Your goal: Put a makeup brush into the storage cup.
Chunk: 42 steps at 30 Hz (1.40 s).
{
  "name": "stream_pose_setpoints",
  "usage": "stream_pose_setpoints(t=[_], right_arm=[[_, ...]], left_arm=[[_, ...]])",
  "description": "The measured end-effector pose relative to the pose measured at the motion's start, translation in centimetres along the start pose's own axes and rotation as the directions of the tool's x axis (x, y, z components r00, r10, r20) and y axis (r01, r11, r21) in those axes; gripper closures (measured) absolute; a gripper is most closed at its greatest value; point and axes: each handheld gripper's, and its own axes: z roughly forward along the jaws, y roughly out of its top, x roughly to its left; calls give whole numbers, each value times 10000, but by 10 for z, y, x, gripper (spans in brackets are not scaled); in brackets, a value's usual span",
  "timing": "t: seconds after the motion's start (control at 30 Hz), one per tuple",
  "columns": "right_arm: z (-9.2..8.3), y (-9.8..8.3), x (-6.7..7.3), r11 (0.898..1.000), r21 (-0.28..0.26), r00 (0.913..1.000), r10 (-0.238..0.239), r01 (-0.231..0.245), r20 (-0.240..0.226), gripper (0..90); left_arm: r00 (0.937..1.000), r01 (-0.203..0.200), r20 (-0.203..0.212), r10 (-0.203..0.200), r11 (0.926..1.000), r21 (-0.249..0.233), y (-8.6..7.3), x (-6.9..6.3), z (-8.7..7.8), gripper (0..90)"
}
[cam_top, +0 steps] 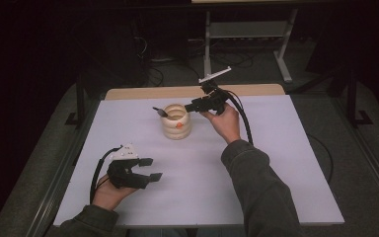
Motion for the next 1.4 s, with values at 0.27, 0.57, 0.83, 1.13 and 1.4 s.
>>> stream_pose_setpoints(t=[0.27, 0.57, 0.83, 1.13, 1.4], right_arm=[[-13, -10, -1, 9997, 197, 9998, -135, 132, 158, 406], [-24, -19, -1, 10000, -27, 9997, -29, 30, 242, 360], [-38, -28, -2, 9995, -310, 9998, 68, -62, 196, 326], [-50, -35, 1, 9997, -237, 9991, -50, 60, 419, 316], [-60, -46, 1, 9997, -172, 9982, -180, 190, 578, 301]], left_arm=[[9999, 117, -48, -117, 9999, -28, 0, 1, 0, 329], [9993, 348, -104, -350, 9992, -176, -1, 3, -1, 303], [9991, 374, -177, -379, 9989, -268, 0, 4, -2, 289], [9992, 326, -210, -333, 9989, -327, 0, 5, -4, 294], [9982, 569, -180, -579, 9972, -495, 0, 5, -4, 287]])
